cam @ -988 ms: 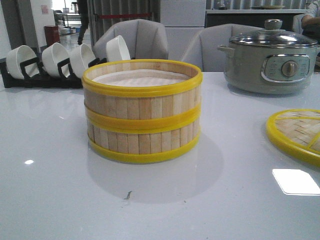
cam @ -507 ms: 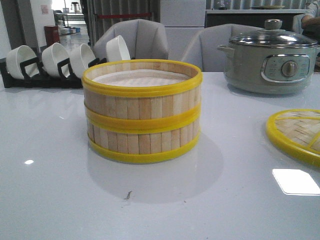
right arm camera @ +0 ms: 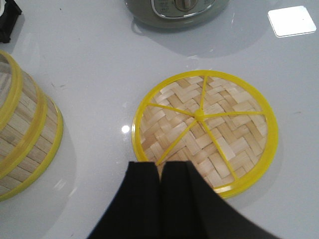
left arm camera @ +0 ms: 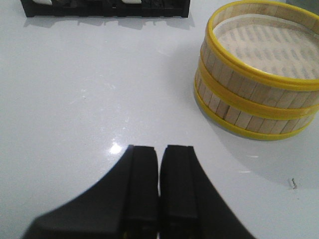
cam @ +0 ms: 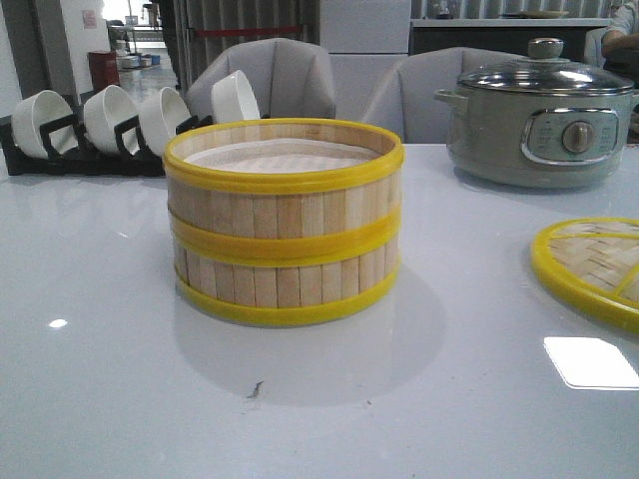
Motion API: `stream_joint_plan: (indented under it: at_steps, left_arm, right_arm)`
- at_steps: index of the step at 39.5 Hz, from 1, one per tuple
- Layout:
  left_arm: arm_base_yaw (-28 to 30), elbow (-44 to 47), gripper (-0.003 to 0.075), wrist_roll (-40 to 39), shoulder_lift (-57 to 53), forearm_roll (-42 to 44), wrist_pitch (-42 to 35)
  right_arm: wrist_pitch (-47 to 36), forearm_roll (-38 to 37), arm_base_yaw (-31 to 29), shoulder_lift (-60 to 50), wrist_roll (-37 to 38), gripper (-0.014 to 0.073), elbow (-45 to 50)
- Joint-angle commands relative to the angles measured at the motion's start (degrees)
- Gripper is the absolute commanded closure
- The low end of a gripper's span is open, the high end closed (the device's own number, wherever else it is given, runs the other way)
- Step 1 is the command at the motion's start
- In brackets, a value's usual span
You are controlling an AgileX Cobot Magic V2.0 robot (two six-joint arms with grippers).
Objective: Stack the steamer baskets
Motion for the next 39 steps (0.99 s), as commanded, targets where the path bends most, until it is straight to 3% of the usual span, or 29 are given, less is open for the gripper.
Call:
stream_joint_plan:
  at_steps: [1,14,25,39]
  left_arm:
    - [0.1,-1.7,0.0633,-0.4,0.1,0.0,-5.3]
    - [0.1,-1.7,0.0633,-0.4,0.1,0.0,-6.1]
    - [0.1,-1.7,0.0633,-0.4,0.1,0.0,-6.1]
    - [0.1,-1.7,0.0633,-0.4,0.1,0.0,-6.1]
  right_arm:
    - [-3.3,0.2,0.0,-0.3,-0.3,0.0545,-2.0]
    - [-2.0,0.2,0.0,-0.3,-0.3,0.0532,-2.0]
    - [1.7,0.2,0.0,-0.3,-0.5,0.0238,-2.0]
    - [8.6,0.2,0.0,-0.3,-0.5,0.0241,-2.0]
